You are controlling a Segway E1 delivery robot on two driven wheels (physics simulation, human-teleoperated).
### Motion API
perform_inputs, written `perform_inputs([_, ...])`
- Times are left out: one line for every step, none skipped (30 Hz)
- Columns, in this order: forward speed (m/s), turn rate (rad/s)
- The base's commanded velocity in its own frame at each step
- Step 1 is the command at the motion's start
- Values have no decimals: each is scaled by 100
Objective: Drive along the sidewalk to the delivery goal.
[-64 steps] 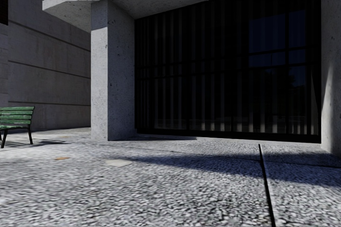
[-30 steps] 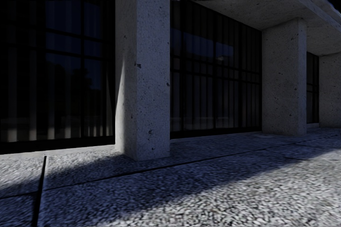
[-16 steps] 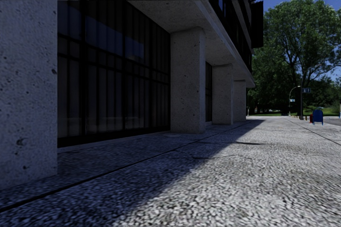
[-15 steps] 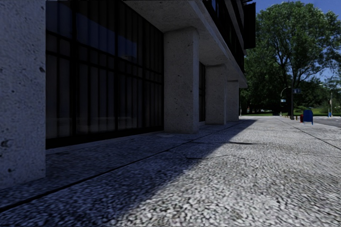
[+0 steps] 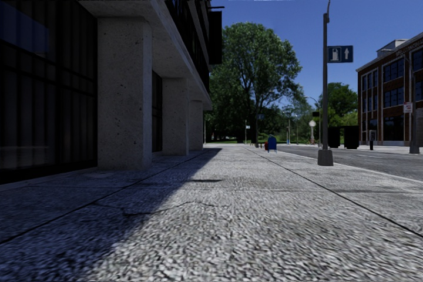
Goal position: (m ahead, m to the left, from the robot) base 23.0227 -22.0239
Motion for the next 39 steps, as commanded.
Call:
perform_inputs([137, 0])
perform_inputs([137, 0])
perform_inputs([138, 0])
perform_inputs([138, 0])
perform_inputs([138, 0])
perform_inputs([138, 0])
perform_inputs([138, 0])
perform_inputs([138, 0])
perform_inputs([138, 0])
perform_inputs([138, 0])
perform_inputs([138, 0])
perform_inputs([138, 0])
perform_inputs([200, 0])
perform_inputs([200, 0])
perform_inputs([200, 0])
perform_inputs([200, 0])
perform_inputs([200, 0])
perform_inputs([200, 0])
perform_inputs([200, 0])
perform_inputs([200, 0])
perform_inputs([200, 0])
perform_inputs([200, 0])
perform_inputs([200, 0])
perform_inputs([200, 0])
perform_inputs([200, 0])
perform_inputs([200, 0])
perform_inputs([200, 0])
perform_inputs([200, 0])
perform_inputs([200, 0])
perform_inputs([200, -5])
perform_inputs([200, -5])
perform_inputs([200, -23])
perform_inputs([200, -28])
perform_inputs([200, -29])
perform_inputs([200, -29])
perform_inputs([200, -29])
perform_inputs([200, -30])
perform_inputs([200, -30])
perform_inputs([200, -30])
